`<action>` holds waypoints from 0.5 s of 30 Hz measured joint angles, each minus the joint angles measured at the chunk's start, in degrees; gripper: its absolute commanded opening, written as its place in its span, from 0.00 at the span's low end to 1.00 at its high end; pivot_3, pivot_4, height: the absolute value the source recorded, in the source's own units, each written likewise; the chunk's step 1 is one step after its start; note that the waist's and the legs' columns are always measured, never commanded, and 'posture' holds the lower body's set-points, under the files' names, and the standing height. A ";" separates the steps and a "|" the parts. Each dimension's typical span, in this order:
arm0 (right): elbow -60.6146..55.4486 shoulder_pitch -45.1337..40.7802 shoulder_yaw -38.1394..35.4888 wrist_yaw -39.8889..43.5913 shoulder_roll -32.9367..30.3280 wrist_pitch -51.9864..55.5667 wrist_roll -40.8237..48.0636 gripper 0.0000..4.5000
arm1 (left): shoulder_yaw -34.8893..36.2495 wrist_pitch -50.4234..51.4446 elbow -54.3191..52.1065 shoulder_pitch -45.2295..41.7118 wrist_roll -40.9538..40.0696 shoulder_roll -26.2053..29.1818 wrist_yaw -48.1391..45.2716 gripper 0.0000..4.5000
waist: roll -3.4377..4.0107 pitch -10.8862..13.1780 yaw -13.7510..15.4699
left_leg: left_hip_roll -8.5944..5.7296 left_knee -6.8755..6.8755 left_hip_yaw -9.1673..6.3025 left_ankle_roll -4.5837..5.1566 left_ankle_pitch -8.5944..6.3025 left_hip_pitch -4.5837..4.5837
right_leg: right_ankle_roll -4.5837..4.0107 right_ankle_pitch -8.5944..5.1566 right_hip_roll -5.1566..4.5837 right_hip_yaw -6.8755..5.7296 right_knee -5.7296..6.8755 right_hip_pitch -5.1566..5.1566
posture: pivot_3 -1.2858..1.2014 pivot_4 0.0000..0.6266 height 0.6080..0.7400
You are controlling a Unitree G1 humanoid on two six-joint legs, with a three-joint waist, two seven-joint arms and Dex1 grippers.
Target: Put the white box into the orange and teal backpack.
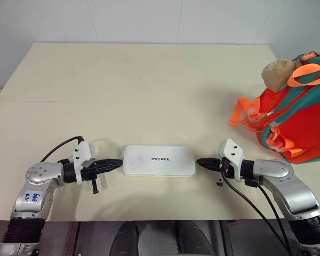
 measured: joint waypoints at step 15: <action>2.36 -1.91 -4.96 3.84 -4.39 1.01 4.00 0.27 | 2.79 2.37 3.97 -1.45 -1.05 4.76 -1.18 0.32 | 0.00 0.00 -0.01 | 0.01 -0.07 0.00 0.01 0.00 0.01 | -0.02 -0.01 0.01 -0.01 -0.01 -0.02 | 0.52 0.24 1.00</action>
